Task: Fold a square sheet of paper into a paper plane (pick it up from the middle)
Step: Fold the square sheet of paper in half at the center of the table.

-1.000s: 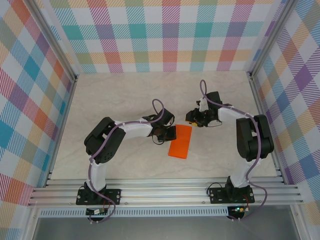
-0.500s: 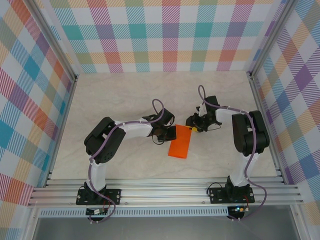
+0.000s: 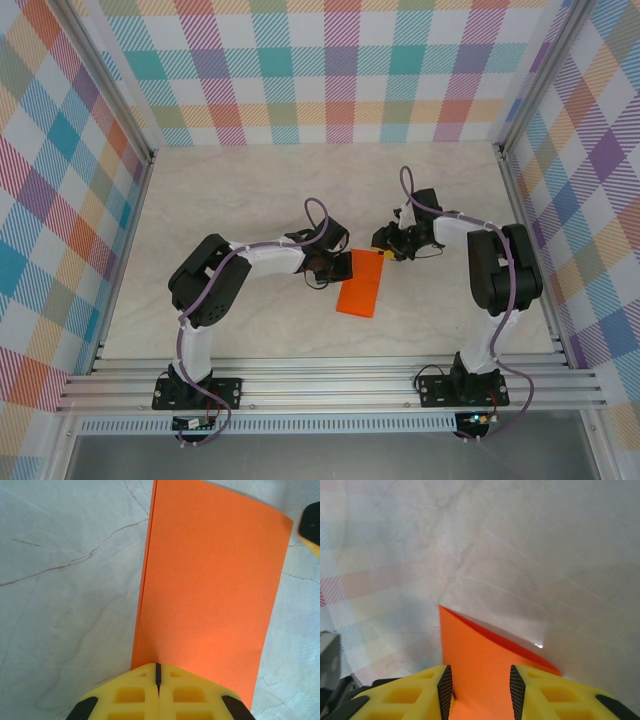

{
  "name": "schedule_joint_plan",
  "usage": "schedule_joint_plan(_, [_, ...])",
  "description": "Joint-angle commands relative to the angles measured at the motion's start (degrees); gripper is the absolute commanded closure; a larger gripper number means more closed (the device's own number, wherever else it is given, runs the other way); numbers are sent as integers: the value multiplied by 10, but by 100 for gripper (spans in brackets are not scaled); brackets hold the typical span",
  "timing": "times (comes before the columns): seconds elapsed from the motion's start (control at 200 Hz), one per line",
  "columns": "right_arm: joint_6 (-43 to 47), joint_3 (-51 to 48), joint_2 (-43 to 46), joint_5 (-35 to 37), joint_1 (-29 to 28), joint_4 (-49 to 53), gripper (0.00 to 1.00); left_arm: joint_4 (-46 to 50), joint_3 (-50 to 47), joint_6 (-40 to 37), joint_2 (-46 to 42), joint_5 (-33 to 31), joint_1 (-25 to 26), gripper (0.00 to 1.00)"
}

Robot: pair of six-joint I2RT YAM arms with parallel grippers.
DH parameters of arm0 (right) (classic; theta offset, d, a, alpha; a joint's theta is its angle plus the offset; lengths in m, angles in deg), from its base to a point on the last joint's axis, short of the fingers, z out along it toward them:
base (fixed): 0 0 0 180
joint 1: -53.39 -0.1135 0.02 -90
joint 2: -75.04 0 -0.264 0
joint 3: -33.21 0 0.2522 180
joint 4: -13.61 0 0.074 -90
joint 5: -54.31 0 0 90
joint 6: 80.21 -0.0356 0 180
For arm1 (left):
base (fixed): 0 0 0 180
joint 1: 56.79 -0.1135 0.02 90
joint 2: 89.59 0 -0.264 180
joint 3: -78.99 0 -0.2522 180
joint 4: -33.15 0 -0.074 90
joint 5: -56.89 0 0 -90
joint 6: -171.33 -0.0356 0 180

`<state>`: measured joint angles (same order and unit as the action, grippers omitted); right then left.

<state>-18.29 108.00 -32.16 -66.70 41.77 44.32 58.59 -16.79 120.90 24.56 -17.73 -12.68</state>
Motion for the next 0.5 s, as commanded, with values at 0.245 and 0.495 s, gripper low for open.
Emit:
schedule_joint_plan(0.245, [-5,4,-21,48,18,1,62,62,-16,-4,13,-4,12,100])
schedule_joint_plan(0.495, [3,-3,54,52,20,1,61,56,-23,-3,12,-5,11,100])
